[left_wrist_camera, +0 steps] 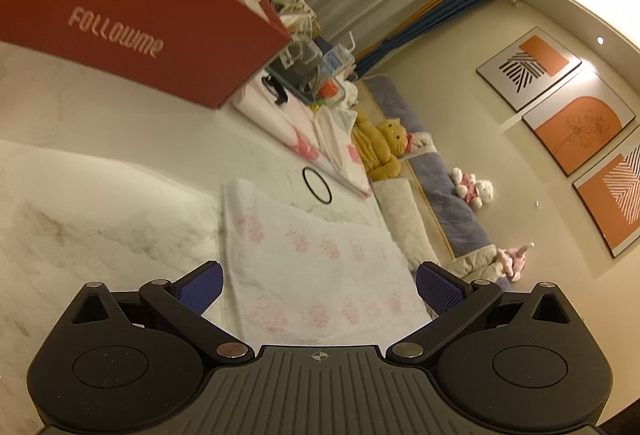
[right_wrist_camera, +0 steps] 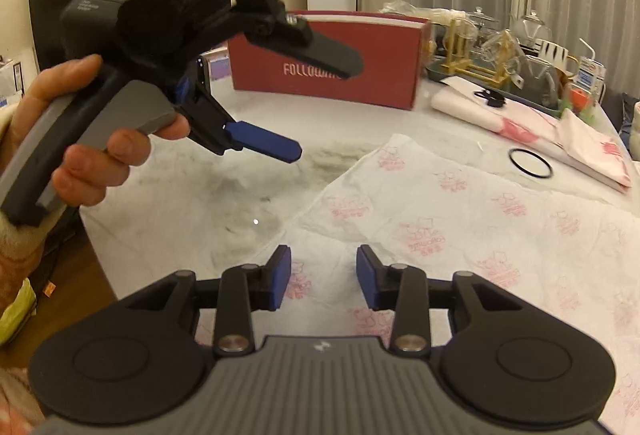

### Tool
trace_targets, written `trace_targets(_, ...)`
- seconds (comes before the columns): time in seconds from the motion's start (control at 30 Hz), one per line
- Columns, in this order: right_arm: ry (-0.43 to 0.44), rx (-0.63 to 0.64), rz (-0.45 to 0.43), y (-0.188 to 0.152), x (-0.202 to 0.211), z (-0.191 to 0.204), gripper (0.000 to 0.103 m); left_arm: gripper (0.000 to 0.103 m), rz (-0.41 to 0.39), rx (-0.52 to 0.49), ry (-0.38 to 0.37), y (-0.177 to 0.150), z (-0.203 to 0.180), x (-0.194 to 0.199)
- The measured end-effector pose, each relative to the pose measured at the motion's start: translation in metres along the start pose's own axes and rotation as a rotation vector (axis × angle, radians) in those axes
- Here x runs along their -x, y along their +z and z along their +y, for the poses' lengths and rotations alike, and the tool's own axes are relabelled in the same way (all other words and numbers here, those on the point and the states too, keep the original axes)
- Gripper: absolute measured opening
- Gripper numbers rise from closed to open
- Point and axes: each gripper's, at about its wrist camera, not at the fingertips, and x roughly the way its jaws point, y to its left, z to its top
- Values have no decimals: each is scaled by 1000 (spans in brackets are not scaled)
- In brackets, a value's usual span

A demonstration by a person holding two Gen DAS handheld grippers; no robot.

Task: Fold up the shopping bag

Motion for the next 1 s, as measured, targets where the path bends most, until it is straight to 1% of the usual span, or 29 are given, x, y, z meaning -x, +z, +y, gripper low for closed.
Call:
trace_targets(0.1, 80, 36, -6, 8, -13, 19, 39, 103, -25, -12, 10, 1, 1, 13)
trace_targets(0.2, 119, 83, -20, 15, -27, 42, 46, 103, -27, -25, 23, 0, 1, 19)
trace_targets(0.23, 132, 85, -28, 17, -31, 48, 46, 103, -22, -31, 28, -1, 1, 20)
trace_targets(0.27, 144, 82, -34, 19, -35, 53, 50, 103, -17, -36, 36, -2, 1, 21)
trace_targets(0.3, 153, 71, -38, 20, -36, 55, 55, 103, -12, -41, 46, -3, 2, 22)
trace_targets(0.33, 161, 59, -40, 21, -37, 56, 57, 103, -8, -47, 57, -5, 3, 23)
trace_targets(0.4, 183, 23, -41, 20, -32, 51, 59, 103, -4, -57, 79, -7, 7, 26)
trace_targets(0.47, 177, -17, -53, 14, -18, 39, 60, 103, 3, -72, 106, -10, 11, 28)
trace_targets(0.57, 103, -65, -87, 4, 12, 14, 60, 103, 19, -113, 158, -16, 12, 24)
trace_targets(0.63, 23, -84, -111, -2, 30, -4, 61, 103, 18, -171, 174, -22, 7, 21)
trace_targets(0.67, -28, -92, -120, -5, 37, -13, 63, 103, 22, -200, 183, -24, 4, 19)
trace_targets(0.77, -184, -117, -100, -14, 48, -41, 65, 103, 32, -268, 207, -27, -4, 14)
trace_targets(0.83, -276, -122, -54, -21, 50, -54, 65, 103, 41, -306, 215, -26, -6, 13)
trace_targets(0.87, -299, -126, -25, -26, 49, -60, 65, 103, 45, -325, 217, -24, -6, 13)
trace_targets(0.93, -288, -144, -22, -34, 50, -62, 67, 103, 48, -376, 235, -19, -5, 10)
trace_targets(0.97, -276, -153, -27, -38, 51, -62, 73, 103, 52, -404, 251, -16, -5, 9)
trace_targets(1.0, -265, -163, -33, -41, 51, -61, 76, 103, 60, -425, 267, -13, -6, 7)
